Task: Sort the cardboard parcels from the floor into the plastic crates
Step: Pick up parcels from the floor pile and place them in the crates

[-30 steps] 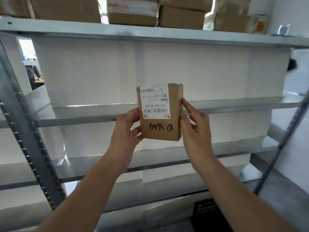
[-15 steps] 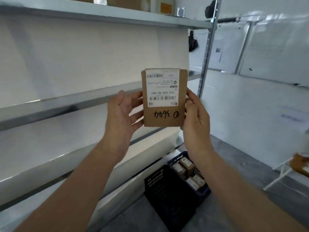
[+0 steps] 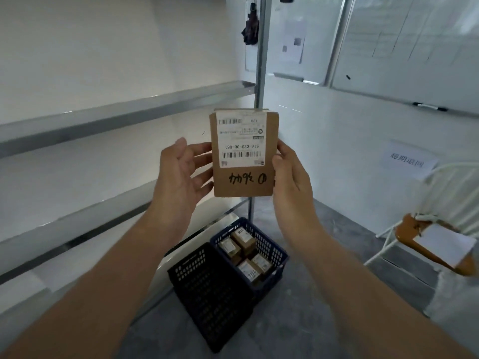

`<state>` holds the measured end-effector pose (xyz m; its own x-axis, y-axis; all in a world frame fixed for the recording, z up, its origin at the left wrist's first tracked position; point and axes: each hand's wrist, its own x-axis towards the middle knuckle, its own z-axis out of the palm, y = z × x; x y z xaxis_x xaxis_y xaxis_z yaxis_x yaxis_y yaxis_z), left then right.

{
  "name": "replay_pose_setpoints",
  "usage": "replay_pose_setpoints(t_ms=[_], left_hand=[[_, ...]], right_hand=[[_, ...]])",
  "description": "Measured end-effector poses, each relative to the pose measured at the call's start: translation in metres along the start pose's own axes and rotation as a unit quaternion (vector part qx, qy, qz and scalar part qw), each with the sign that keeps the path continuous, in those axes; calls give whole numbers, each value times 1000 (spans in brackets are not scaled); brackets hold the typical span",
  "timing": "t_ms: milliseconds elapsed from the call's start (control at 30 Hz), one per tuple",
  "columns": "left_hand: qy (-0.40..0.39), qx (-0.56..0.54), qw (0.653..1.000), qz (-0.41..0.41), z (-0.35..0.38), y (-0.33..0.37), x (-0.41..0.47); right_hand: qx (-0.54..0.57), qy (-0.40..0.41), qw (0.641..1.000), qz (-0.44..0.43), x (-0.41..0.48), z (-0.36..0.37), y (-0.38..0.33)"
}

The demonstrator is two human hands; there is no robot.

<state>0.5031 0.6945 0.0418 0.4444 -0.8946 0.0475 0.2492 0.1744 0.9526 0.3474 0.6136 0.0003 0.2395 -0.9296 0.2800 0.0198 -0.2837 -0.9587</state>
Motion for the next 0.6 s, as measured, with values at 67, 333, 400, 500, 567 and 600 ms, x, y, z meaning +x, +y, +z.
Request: replay_pose_setpoints(t_ms=[67,333,400,500,567,600], left_hand=[[-2,-2,1000,-10,19,-15,26],[-6,4,999,-35,74,-88,152],[-12,4,999,-48,89,-101,181],[-7,-3,998,-60,113,-112,221],[1,6,998,-63,132,-119,244],[8,9,998,-64,143,-124,256]], right_hand=[[2,0,1000,15,26,-17,16],[-27,46,997,58,135,-47,94],[-30,53,996,65,161,-60,110],[-29,43,995,80,202,-81,126],[-27,31,996,85,229,-96,136],[-26,26,996,85,242,-104,140]])
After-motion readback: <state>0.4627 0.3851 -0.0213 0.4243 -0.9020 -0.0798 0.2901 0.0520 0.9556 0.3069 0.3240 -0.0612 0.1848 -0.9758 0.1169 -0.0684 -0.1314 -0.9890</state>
